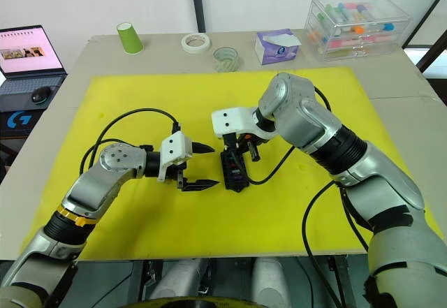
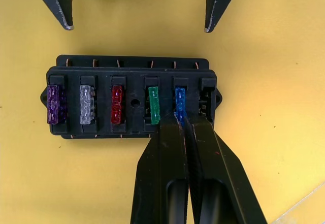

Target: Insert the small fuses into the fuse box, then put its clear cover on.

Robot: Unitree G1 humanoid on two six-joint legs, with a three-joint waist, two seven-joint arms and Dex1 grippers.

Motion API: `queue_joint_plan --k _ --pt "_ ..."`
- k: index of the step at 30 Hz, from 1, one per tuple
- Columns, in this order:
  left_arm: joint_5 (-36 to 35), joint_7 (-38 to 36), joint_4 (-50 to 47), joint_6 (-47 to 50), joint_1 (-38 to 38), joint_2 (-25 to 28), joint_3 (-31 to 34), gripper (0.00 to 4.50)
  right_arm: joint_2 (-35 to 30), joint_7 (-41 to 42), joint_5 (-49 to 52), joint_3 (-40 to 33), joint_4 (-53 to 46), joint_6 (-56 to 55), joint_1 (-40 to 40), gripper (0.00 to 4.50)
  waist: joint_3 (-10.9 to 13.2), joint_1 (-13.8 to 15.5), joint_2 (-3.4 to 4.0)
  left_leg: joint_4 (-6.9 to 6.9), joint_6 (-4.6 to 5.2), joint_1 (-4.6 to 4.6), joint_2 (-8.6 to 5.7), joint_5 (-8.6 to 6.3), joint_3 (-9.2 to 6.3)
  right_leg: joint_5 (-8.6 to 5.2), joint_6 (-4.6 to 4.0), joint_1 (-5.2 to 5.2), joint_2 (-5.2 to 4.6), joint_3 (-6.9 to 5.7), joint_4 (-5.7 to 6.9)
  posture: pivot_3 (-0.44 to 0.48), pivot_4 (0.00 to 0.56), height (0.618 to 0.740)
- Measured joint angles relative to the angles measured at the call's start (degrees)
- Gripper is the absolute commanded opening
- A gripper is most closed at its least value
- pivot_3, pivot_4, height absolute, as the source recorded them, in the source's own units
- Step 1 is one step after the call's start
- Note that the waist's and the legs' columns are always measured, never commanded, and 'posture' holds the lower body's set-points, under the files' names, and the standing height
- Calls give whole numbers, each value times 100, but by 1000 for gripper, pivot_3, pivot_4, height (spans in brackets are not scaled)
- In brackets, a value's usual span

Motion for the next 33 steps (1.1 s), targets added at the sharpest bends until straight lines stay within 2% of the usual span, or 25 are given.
queue_joint_plan --k 16,30,33 --pt "17 43 11 -49 -3 -32 -1 4491 248 384 -373 157 453 -767 -263 0 0 -12 0 0 0 0 0 0 0 0 0 0 1 0 0 0 150 740" --pt "19 80 11 -49 -2 -36 -1 4491 337 497 -550 102 463 -755 -246 0 -2 -16 0 0 -1 1 0 0 -1 0 0 0 2 0 1 0 150 740" --pt "22 80 11 -49 -3 -38 -1 4500 338 493 -555 78 453 -740 -204 768 -1 -12 0 0 -1 1 0 0 -1 0 0 0 2 0 1 0 150 740"
